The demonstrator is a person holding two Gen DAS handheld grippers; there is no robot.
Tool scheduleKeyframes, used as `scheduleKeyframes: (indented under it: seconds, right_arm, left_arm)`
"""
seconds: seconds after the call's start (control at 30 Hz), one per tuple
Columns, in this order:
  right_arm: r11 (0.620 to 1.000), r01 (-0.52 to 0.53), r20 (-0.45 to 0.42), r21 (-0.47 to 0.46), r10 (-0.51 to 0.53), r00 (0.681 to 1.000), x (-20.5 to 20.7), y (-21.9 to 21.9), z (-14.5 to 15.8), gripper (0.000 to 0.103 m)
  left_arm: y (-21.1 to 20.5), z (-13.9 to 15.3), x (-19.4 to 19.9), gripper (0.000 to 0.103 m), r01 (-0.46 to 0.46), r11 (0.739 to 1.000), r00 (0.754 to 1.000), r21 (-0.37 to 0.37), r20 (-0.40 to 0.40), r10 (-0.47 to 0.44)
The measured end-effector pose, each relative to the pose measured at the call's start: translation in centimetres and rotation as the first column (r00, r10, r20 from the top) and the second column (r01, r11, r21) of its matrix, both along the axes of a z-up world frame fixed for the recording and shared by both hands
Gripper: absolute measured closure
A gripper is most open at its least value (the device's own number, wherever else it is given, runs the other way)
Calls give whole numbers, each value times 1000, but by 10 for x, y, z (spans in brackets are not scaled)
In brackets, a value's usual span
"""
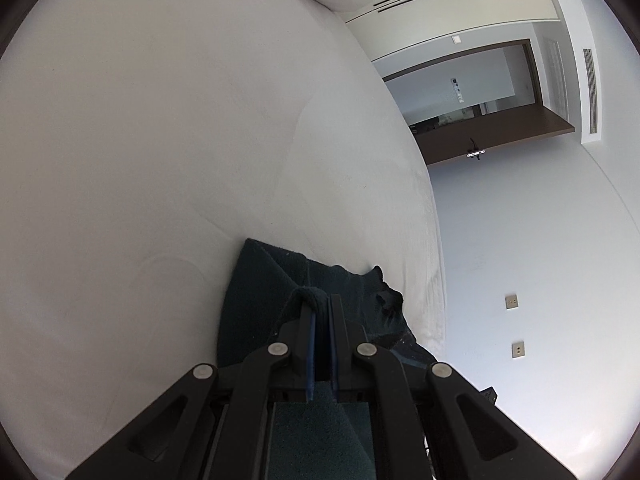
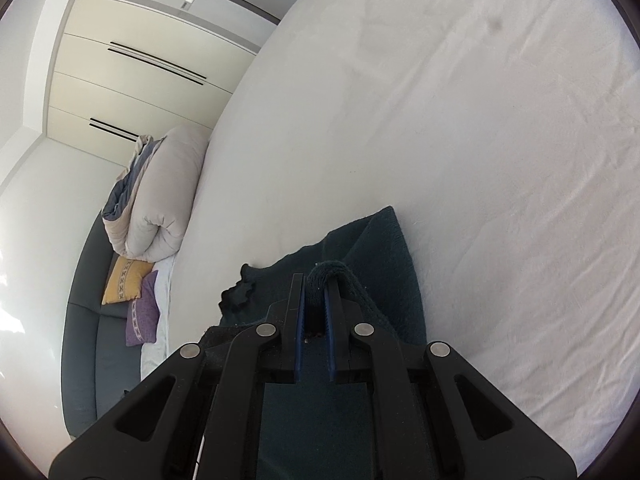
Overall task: Fold small clothes
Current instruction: 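Lift the hem with both grippers and fold it over toward the collar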
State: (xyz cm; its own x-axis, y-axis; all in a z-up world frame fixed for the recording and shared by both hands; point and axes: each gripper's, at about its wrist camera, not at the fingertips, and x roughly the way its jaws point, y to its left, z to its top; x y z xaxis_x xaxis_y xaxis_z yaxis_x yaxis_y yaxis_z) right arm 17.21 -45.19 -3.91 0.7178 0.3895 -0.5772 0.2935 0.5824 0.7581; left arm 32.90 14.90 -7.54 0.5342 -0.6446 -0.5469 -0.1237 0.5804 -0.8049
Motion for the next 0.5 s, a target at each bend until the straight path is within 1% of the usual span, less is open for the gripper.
scheduleKeyframes:
  seconds: [0.13,0.23,0.4,0.5]
  right_arm:
    - [1000,22,-25,-3,-22,999,26,-4,-17,95]
    - [999,34,-26,-4,-34,999,36,-5,-26,95]
    - [999,49,-51,-14,-50,997,54,-8,-37,95]
    - [997,78,-54,13,-78,996,61,-16,-46,95]
  left_arm:
    - [-3,-9,12,98,-9,1000,1000,18,-4,9]
    - [-2,-21,21,98,-27,999,999,24,-26,28]
    - [-3,-33,26,97,-40,998,998,45,-38,42]
    - [-1,-39,26,95,-53,998,997,21,-56,54]
